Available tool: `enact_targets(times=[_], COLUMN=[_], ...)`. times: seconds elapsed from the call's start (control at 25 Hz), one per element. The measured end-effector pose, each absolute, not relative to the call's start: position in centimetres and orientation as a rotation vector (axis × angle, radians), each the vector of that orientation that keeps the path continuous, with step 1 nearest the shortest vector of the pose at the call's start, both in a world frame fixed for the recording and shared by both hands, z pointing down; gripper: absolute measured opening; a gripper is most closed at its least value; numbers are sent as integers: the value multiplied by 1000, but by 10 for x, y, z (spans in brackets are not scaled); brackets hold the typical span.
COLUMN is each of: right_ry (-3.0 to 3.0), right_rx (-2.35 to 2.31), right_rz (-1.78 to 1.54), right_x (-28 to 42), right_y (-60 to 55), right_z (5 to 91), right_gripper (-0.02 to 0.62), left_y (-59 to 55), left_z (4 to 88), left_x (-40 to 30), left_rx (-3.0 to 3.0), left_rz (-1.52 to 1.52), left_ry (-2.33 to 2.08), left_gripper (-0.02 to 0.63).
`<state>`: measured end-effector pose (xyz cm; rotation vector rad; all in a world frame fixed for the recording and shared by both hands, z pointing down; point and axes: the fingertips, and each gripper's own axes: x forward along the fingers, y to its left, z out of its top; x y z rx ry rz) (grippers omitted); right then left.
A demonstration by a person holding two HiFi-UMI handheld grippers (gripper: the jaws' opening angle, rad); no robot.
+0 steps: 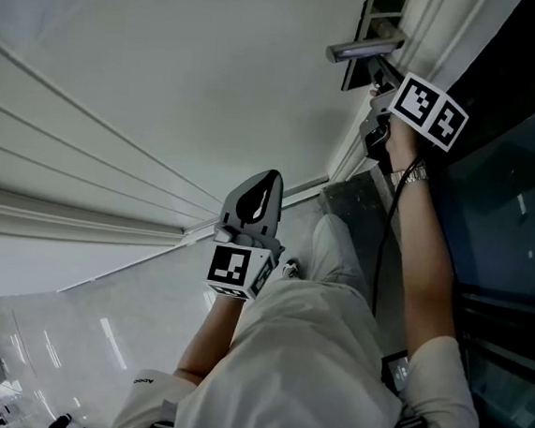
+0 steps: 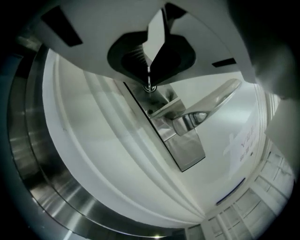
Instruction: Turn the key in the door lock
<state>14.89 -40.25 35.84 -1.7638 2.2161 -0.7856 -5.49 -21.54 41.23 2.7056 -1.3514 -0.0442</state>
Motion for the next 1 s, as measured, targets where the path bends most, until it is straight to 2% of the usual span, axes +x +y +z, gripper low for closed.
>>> enact_targets(times=[0.48, 1.0], right_ry=[1953, 1785], right_rx=[-1412, -1142], right_rz=[-1067, -1216], right_x=[149, 152], right_y=[-404, -403], right_z=[361, 359], right_gripper=[12, 20], left_y=[-231, -240], left_z=[392, 367], left_x=[-52, 5], left_rx=[2683, 2716], left_rz=[-17, 60], left_ry=[-1491, -1572], left_gripper=[9, 9])
